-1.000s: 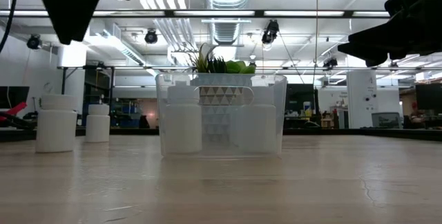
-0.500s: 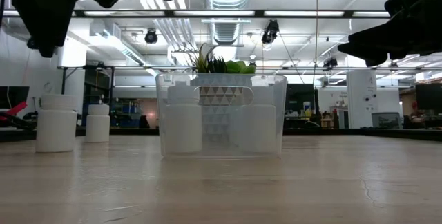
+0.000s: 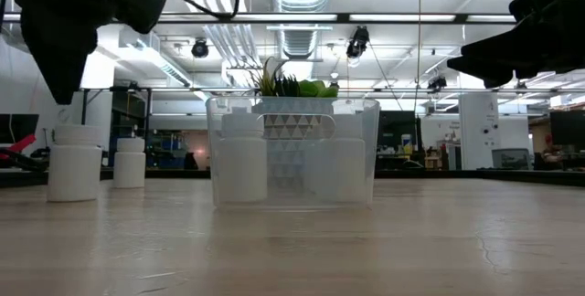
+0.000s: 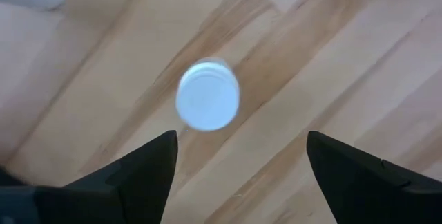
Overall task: Pick and place pill bottles into a basket
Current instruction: Put the bottom pill bottle into the bin
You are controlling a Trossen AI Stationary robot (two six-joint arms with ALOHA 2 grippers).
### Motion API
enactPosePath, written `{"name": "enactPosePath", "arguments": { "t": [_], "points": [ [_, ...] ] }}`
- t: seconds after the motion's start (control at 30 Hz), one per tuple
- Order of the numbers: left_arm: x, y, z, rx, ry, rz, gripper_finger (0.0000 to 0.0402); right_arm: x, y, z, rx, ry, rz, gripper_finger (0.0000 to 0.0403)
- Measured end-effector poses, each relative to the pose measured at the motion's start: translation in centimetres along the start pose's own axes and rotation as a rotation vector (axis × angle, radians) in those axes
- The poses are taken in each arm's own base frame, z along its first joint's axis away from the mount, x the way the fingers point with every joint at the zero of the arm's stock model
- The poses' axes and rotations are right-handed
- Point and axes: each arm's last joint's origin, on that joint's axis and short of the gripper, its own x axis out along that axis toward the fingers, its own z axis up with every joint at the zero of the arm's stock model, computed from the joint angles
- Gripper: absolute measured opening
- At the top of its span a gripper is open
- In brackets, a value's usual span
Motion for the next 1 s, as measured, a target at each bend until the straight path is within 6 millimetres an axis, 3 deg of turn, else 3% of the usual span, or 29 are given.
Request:
{"name": "enactPosePath", "arguments": {
  "t": [0.43, 1.0],
  "points": [
    [2.1, 1.0, 0.0, -0.019, 0.021, 0.028, 0.0302, 0.0, 0.0, 0.0, 0.000, 0.000, 0.000, 0.0260],
    [3.4, 2.5, 1.9, -0.037, 0.034, 0.020, 0.0302, 0.0, 0.0, 0.0, -0.001, 0.000, 0.000, 0.0260]
  ]
}}
